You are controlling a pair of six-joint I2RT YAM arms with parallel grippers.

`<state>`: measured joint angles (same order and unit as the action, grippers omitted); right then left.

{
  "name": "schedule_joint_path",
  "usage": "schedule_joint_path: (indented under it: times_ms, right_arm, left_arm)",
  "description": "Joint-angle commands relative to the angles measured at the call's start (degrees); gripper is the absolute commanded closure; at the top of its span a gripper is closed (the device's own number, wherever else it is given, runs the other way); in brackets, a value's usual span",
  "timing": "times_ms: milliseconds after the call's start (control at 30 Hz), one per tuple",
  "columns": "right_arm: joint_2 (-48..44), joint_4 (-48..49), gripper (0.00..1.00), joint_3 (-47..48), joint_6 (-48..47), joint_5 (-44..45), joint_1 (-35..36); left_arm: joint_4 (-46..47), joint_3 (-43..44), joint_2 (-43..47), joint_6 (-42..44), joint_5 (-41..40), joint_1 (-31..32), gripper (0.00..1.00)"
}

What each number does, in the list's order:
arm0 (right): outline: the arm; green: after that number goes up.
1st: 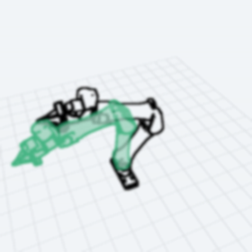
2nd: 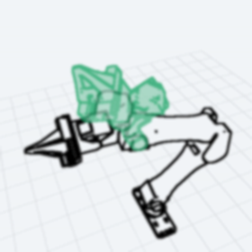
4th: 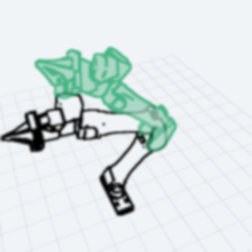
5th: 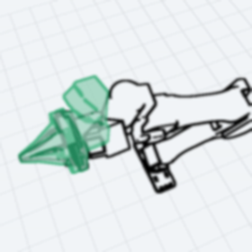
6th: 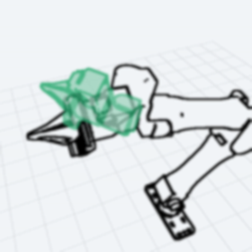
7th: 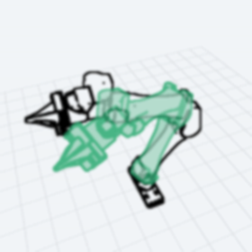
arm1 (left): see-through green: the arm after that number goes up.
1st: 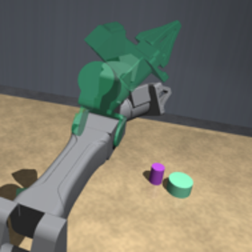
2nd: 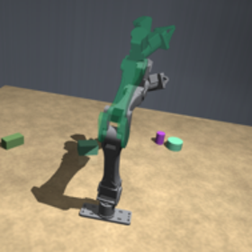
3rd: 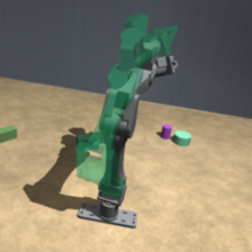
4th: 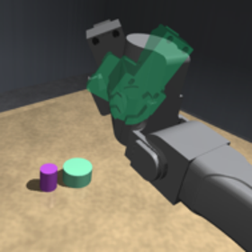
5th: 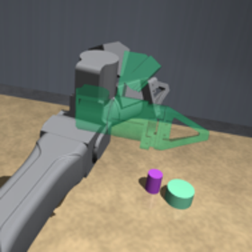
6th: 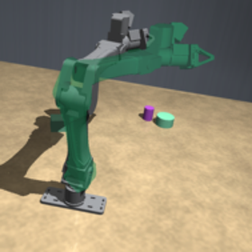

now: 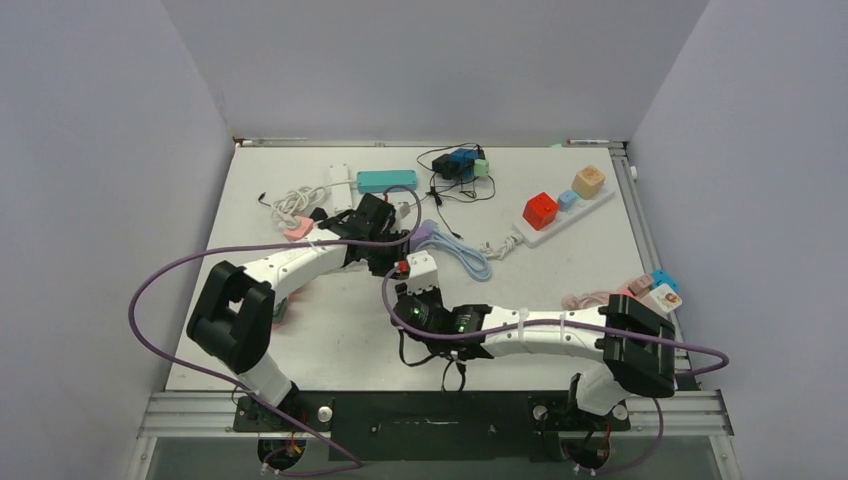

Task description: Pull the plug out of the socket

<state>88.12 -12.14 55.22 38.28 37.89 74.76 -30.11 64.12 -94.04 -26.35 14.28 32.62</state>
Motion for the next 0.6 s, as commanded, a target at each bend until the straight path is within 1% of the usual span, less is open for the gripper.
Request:
schedule_joint_path:
  times_ms: [0,167,267,367,467,567]
  right_arm:
    - [-1.2,-1.34,0.95,4.19,-0.29,1.57,-3.25]
    - [1.39,0.23,0.95,5.34,-4.09,4.34,-1.18]
    - [3.14,0.43,0.95,6.74,-7.66,9.36,3.41]
    - [5.05,-0.75,0.95,8.73,-8.79,12.51,6.49]
    - [5.01,-2.22,0.95,9.63,-7.47,12.82,7.61]
    - [2.12,-5.19,0.95,9.69,-4.65,11.96,7.67]
  left_arm:
    - [0.28,-0.87,-2.88,7.06,-13.71,-0.26,1.0]
    - [0.14,-0.72,-3.88,6.93,-12.12,-0.19,1.0]
    - [-0.18,-0.47,-4.51,6.91,-11.77,-0.27,1.0]
    - [-0.21,-0.48,-4.45,6.84,-11.16,-0.36,1.0]
    - [-0.12,-0.44,-3.87,6.66,-10.66,-0.57,1.0]
    - [0.25,-0.42,-2.47,6.75,-10.14,-1.03,1.0]
